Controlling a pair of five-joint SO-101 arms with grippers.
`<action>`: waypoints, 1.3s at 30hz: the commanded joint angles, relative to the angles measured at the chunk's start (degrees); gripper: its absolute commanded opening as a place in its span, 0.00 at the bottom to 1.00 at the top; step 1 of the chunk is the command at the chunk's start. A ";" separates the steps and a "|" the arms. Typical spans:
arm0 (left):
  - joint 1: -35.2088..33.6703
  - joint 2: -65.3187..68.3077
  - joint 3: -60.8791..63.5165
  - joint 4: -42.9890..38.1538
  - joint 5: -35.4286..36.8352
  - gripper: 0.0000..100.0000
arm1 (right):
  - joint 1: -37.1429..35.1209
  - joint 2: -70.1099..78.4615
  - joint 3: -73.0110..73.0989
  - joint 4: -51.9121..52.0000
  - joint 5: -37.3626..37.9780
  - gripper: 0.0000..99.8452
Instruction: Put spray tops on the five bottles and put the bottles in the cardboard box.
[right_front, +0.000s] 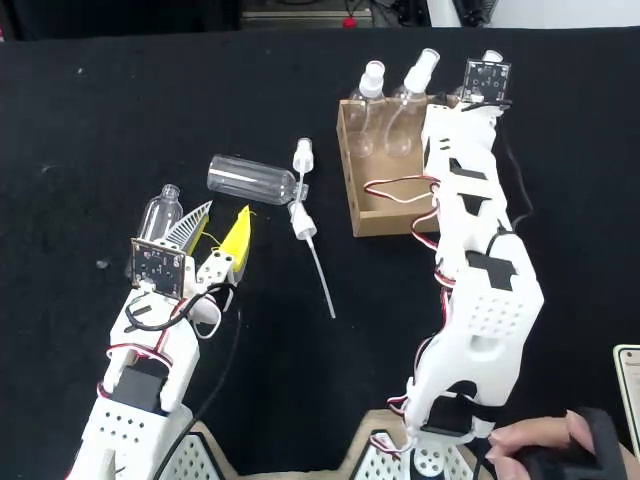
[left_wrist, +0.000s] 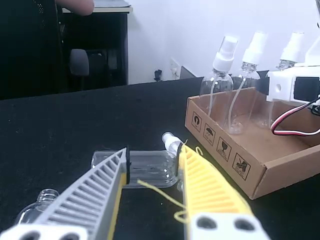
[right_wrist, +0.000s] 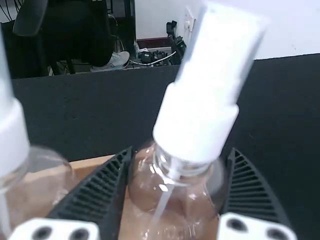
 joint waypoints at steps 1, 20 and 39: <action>0.57 -0.62 1.27 -0.97 -0.44 0.17 | -0.88 -4.97 -0.13 -0.26 -0.35 0.26; 0.57 -0.62 1.27 -0.97 -0.44 0.17 | -0.88 -5.05 0.92 0.00 -0.44 0.33; 0.57 -0.62 1.27 -0.97 -0.44 0.17 | -0.62 -11.56 6.46 0.00 -0.44 0.33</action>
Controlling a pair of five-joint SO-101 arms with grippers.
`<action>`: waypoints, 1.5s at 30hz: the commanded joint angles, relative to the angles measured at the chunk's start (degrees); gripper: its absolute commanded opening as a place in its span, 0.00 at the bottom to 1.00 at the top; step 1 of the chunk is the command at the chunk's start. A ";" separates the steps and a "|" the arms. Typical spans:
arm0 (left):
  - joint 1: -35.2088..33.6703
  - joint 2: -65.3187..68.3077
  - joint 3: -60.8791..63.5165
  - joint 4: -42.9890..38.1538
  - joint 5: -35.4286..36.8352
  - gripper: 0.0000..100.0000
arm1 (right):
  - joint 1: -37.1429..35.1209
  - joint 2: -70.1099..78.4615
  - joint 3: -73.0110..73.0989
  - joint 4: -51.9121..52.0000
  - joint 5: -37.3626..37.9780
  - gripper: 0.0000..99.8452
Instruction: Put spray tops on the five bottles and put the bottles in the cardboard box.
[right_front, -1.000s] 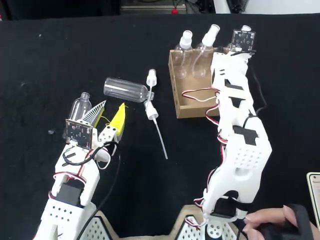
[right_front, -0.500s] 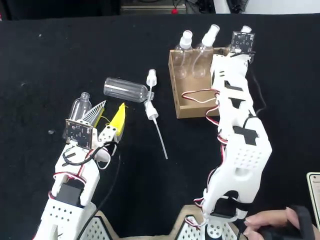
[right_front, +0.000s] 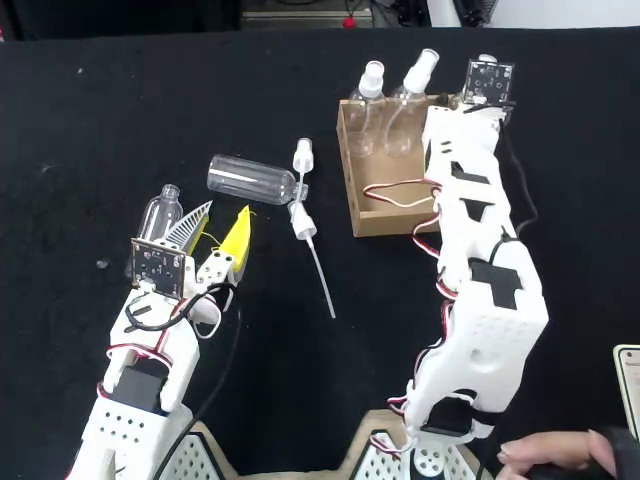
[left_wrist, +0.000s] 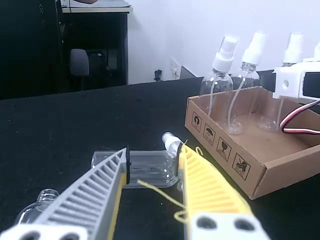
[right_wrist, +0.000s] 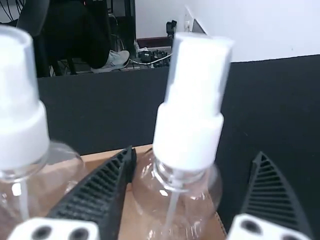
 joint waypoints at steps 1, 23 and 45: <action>0.57 -0.62 1.27 -0.97 -0.44 0.17 | -0.53 -4.88 -0.22 -0.09 -0.35 0.33; 0.57 -0.62 1.27 -0.97 -0.44 0.17 | -0.35 -10.68 5.49 0.00 -0.35 0.33; 0.57 -0.62 1.27 -0.97 -0.44 0.17 | -0.79 -11.12 6.90 0.00 -0.35 0.33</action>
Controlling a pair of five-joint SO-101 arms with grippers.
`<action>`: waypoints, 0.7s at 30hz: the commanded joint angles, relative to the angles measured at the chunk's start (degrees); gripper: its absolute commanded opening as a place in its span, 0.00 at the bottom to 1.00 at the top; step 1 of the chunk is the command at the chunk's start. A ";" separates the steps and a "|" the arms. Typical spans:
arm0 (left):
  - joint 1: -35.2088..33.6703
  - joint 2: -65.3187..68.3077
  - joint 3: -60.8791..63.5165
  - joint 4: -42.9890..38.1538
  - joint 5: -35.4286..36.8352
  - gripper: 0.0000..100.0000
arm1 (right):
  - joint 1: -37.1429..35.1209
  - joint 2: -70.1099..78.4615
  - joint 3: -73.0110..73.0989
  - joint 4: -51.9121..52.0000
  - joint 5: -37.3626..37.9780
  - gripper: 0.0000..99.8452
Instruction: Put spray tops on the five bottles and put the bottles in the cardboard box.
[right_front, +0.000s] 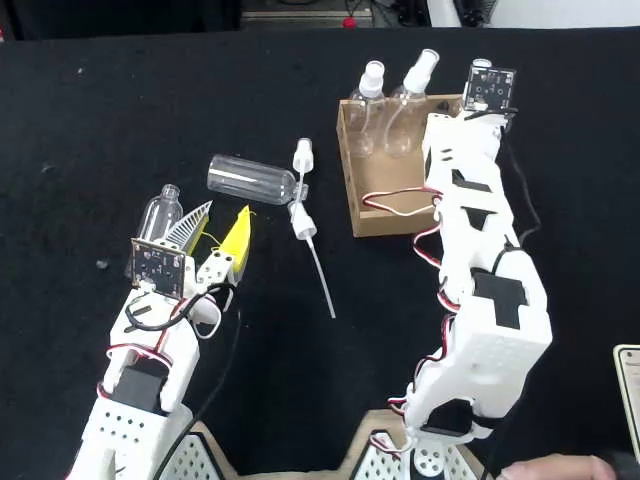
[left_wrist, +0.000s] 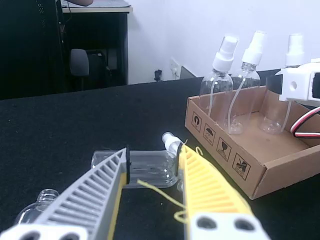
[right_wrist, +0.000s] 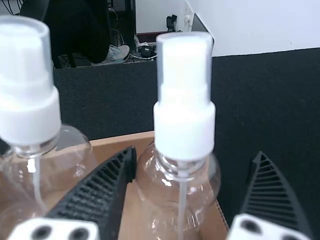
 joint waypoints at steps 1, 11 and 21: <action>0.57 -0.62 1.27 -0.97 -0.44 0.17 | -0.88 -5.05 -0.22 0.00 -0.35 0.33; 0.57 -0.62 1.27 -0.97 -0.44 0.17 | -0.88 -5.05 -0.13 0.00 -0.35 0.33; 0.57 -0.62 1.27 -0.97 -0.44 0.17 | -1.93 -5.05 -0.13 0.00 -0.35 0.33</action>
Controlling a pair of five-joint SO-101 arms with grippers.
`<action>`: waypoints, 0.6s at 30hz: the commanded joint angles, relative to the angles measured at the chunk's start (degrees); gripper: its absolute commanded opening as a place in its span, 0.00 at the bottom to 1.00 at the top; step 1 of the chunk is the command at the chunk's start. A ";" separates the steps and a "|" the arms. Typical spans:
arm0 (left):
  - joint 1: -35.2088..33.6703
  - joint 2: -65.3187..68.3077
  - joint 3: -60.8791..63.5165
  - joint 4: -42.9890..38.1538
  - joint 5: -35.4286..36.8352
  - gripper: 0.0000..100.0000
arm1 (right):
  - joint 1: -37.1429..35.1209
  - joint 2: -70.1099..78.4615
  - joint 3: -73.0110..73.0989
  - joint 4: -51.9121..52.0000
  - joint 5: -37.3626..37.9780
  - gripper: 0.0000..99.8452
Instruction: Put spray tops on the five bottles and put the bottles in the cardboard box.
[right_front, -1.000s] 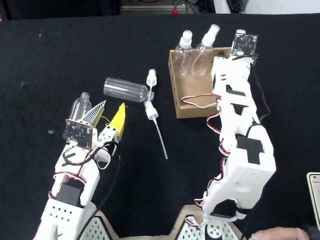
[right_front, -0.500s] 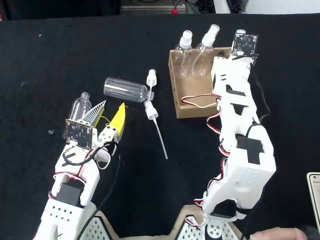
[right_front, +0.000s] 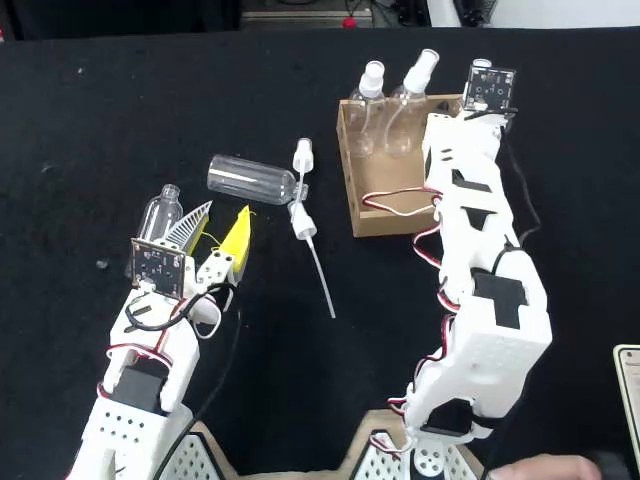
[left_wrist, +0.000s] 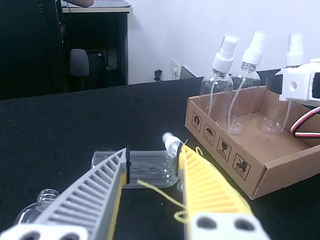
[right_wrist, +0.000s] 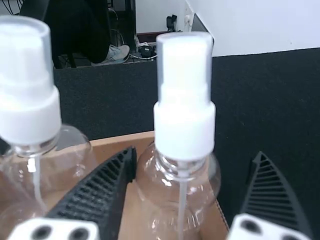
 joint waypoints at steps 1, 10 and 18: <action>0.57 -0.62 1.27 -0.97 -0.44 0.17 | -2.02 -5.05 -0.22 0.00 -0.35 0.33; 0.57 -0.62 1.27 -0.97 -0.44 0.17 | -1.23 -5.05 -0.22 0.00 -0.35 0.33; 0.57 -0.62 1.27 -0.97 -0.44 0.17 | -0.97 -5.23 -0.04 0.09 -0.35 0.33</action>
